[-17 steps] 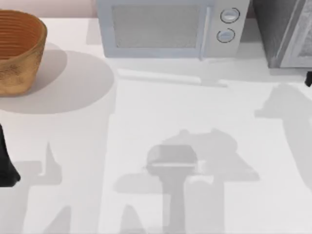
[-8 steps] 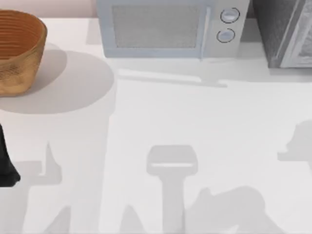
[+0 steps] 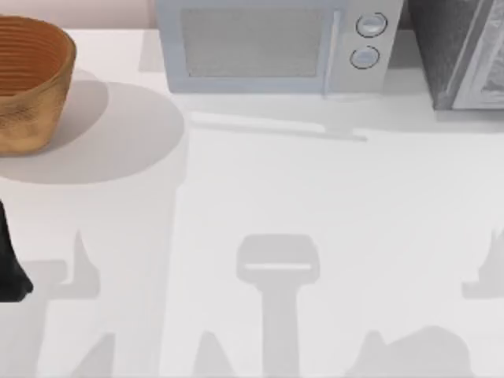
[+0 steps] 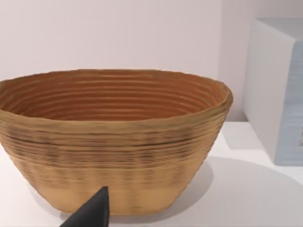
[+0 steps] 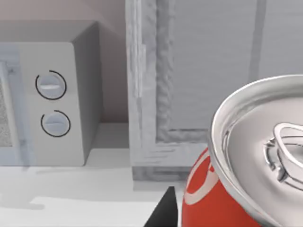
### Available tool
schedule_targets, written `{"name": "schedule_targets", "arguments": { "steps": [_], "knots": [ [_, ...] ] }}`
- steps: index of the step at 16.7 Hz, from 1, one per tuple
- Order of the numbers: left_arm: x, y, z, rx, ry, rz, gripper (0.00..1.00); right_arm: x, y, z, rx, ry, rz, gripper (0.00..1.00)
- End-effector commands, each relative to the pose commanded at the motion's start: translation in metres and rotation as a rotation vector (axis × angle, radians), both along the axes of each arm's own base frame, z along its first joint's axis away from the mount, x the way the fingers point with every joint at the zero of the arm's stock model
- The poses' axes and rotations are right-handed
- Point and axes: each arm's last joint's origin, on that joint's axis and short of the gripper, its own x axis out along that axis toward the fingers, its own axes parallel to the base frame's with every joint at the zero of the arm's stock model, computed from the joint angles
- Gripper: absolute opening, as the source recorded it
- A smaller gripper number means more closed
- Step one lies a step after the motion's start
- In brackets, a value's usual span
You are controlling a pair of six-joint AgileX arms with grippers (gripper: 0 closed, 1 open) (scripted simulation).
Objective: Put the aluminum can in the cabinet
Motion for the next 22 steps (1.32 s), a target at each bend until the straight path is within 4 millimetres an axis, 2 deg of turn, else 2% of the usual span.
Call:
{"name": "schedule_targets", "arguments": {
  "steps": [7, 10, 13, 16, 19, 22],
  "knots": [
    [0.000, 0.000, 0.000, 0.000, 0.000, 0.000, 1.00, -0.001, 0.000, -0.001, 0.002, 0.000, 0.003, 0.00],
    [0.000, 0.000, 0.000, 0.000, 0.000, 0.000, 1.00, -0.002, 0.001, 0.016, 0.003, -0.025, 0.006, 0.00],
    [0.000, 0.000, 0.000, 0.000, 0.000, 0.000, 1.00, -0.003, 0.002, 0.053, 0.003, -0.041, 0.008, 0.00],
    [0.000, 0.000, 0.000, 0.000, 0.000, 0.000, 1.00, 0.002, 0.005, 0.101, 0.002, -0.033, 0.008, 0.00],
    [0.000, 0.000, 0.000, 0.000, 0.000, 0.000, 1.00, 0.016, 0.008, 0.155, 0.000, -0.011, 0.007, 0.00],
    [0.000, 0.000, 0.000, 0.000, 0.000, 0.000, 1.00, 0.039, 0.014, 0.209, -0.002, 0.009, 0.005, 0.00]
  ]
}}
